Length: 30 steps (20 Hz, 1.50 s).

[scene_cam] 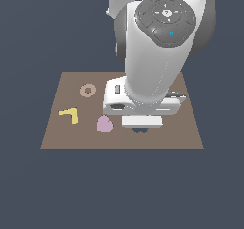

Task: Insert a designated object into the corresponding slot on a board.

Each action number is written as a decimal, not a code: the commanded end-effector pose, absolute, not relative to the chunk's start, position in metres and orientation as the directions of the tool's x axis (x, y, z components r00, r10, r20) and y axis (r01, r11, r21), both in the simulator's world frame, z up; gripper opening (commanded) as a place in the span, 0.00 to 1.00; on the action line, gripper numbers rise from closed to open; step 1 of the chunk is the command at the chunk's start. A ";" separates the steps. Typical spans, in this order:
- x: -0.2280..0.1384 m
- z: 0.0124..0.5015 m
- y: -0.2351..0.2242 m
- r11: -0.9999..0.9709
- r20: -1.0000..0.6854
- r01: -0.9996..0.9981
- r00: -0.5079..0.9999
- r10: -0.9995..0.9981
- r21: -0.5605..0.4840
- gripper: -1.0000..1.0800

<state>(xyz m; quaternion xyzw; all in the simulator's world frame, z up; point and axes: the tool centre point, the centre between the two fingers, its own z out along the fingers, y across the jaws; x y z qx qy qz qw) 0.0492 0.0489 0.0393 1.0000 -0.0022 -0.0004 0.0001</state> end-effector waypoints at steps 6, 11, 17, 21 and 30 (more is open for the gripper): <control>0.068 0.040 0.057 -1.000 -0.001 0.004 1.000 0.004 0.000 0.00; 0.072 0.041 0.058 -1.000 -0.001 0.005 1.000 0.005 0.000 0.00; 0.072 0.034 0.058 -1.000 -0.001 0.006 1.000 0.006 0.000 0.00; 0.072 0.031 0.058 -1.000 -0.001 0.006 1.000 0.006 0.000 0.96; 0.072 0.031 0.058 -1.000 -0.001 0.006 1.000 0.006 0.000 0.96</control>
